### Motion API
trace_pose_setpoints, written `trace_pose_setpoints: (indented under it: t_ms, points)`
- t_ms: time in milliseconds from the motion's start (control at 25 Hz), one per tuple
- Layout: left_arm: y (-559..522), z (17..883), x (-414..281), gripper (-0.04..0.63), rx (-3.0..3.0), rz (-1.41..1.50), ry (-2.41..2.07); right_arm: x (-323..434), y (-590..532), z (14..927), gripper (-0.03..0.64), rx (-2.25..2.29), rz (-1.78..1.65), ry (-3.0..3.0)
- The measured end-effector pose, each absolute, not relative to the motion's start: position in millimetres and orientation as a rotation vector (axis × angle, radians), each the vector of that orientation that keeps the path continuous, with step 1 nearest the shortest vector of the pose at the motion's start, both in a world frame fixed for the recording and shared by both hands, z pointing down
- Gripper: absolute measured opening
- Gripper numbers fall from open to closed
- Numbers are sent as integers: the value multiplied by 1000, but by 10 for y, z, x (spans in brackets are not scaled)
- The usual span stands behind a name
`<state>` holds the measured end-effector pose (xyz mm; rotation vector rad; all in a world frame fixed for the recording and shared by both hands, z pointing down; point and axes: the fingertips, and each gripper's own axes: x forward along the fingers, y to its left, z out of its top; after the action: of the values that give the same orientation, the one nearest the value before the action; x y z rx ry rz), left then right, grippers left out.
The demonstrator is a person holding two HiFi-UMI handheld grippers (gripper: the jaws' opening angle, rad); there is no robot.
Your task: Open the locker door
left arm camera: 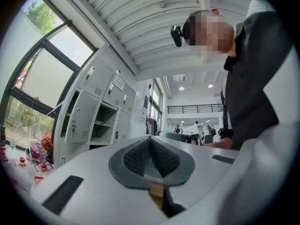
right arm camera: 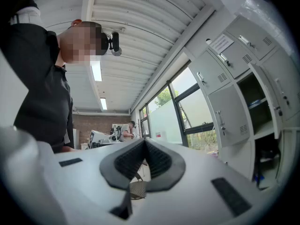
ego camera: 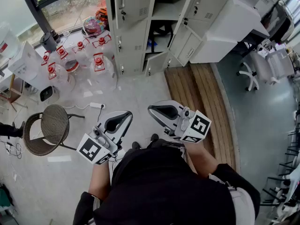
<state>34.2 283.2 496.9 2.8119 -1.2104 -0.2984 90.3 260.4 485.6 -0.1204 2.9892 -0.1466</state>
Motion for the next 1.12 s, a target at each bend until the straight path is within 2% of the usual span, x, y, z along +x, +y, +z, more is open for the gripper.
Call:
trace_pose_setpoints:
  t_ms: [760, 1120]
  points:
    - [2643, 5139, -25, 17, 2786, -291, -1231, 771, 2326, 4957, 11, -156, -210, 2978]
    - [1901, 5109, -405, 17, 2746, -189, -1324, 498, 1376, 5020, 11, -123, -236, 2933]
